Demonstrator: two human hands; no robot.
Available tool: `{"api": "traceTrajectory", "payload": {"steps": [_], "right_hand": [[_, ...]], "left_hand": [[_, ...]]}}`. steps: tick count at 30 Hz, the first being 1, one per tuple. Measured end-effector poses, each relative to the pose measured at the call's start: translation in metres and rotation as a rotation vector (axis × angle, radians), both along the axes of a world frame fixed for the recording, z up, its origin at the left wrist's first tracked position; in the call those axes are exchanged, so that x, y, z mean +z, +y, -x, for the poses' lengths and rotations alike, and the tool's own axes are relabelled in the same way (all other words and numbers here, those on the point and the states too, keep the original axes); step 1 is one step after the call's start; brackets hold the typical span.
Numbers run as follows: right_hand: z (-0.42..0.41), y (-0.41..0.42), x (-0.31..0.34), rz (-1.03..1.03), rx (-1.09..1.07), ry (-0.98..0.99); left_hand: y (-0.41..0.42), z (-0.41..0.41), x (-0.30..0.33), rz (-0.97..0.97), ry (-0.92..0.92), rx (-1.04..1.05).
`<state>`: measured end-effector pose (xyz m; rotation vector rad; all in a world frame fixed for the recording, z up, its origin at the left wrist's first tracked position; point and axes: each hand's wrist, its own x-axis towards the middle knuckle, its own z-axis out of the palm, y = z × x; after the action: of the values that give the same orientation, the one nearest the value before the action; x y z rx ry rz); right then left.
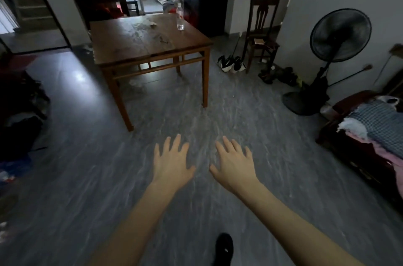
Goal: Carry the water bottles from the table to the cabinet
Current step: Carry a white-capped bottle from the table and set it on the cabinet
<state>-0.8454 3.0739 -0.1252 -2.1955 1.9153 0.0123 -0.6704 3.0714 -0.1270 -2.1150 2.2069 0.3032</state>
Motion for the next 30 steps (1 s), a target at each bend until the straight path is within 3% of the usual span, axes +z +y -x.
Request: {"api": "traceTrajectory", "payload": {"steps": [15,30], "right_hand": [[0.085,-0.255,0.004,-0.063,-0.016,-0.069],[0.038,-0.508,-0.023,-0.133,0.039,-0.016]], "left_hand": [[-0.25,0.095,0.007,-0.024,0.005,0.014],[-0.494,0.049,-0.022,-0.038,0.045,0.085]]}}
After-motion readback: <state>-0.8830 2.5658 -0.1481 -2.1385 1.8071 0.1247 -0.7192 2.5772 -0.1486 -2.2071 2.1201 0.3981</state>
